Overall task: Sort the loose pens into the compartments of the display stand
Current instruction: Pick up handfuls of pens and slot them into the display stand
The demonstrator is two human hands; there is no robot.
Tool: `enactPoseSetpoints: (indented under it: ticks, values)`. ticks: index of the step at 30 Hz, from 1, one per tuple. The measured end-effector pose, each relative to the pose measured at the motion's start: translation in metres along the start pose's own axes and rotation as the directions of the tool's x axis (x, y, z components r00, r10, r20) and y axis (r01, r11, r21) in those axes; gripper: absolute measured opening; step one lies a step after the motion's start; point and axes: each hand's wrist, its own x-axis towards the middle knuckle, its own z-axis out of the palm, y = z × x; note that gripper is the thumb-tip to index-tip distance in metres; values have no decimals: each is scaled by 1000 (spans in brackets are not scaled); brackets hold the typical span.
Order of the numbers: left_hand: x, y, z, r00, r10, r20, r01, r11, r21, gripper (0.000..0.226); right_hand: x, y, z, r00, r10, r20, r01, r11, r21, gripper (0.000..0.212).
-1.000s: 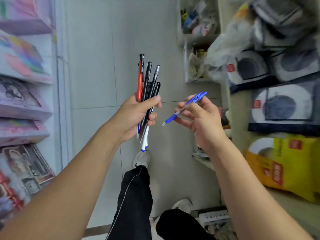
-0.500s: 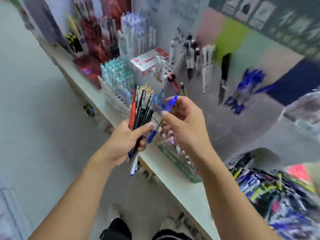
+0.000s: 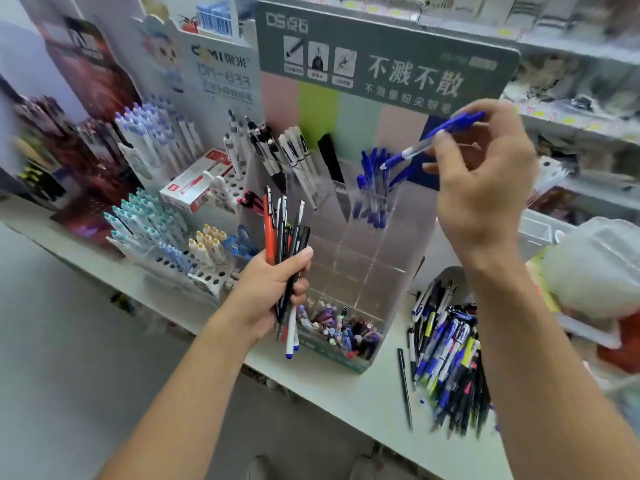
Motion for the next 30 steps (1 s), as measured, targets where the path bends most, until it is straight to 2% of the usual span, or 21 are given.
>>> enactPoseSetpoints:
  ticks: [2,4,7,11,15,17,19,21,22,23,25,26,28,30]
  values:
    - [0,3,2,997,-32,65,34,999,-31,13,22,15,17,983,34,183,20,958,-284,10]
    - [-2,4,5,992,-50,120,59,996,-71,12,31,30,34,925,125,358,79,860,-504,9]
    - [-7,2,7,977,-80,196,111,982,-150,24,44,35,44,864,252,435,76,789,-609,16]
    - [-7,-1,6,949,-94,300,173,953,-250,34,62,39,40,840,368,399,-12,747,-665,16]
    - [-9,-3,9,962,-101,253,159,963,-218,25,56,50,50,747,455,484,32,703,-710,15]
    - [-11,-4,12,976,-114,188,139,982,-125,24,50,54,54,744,446,497,35,717,-696,11]
    - [-11,-7,12,984,-110,141,115,993,-32,26,39,45,47,827,351,439,37,746,-665,11]
    - [-12,-10,11,986,-94,138,94,996,5,26,12,26,34,918,206,339,29,818,-575,18]
    - [-13,-11,10,983,-89,160,91,996,-3,28,-8,16,30,904,209,373,9,863,-505,25]
    - [-14,-12,10,976,-91,195,96,995,-14,28,-30,7,29,832,282,478,-53,898,-437,33]
    - [-18,-14,11,955,-116,272,124,992,-13,24,-68,3,34,611,468,638,-319,884,-343,47]
    - [-20,-15,12,948,-130,290,136,991,0,23,-78,9,37,565,520,640,-464,842,-275,51]
    - [-22,-18,13,955,-141,261,136,990,38,29,-82,18,36,539,563,626,-645,754,-123,49]
    - [-23,-19,11,967,-139,215,132,990,50,36,-79,17,32,540,545,642,-693,720,-29,46]
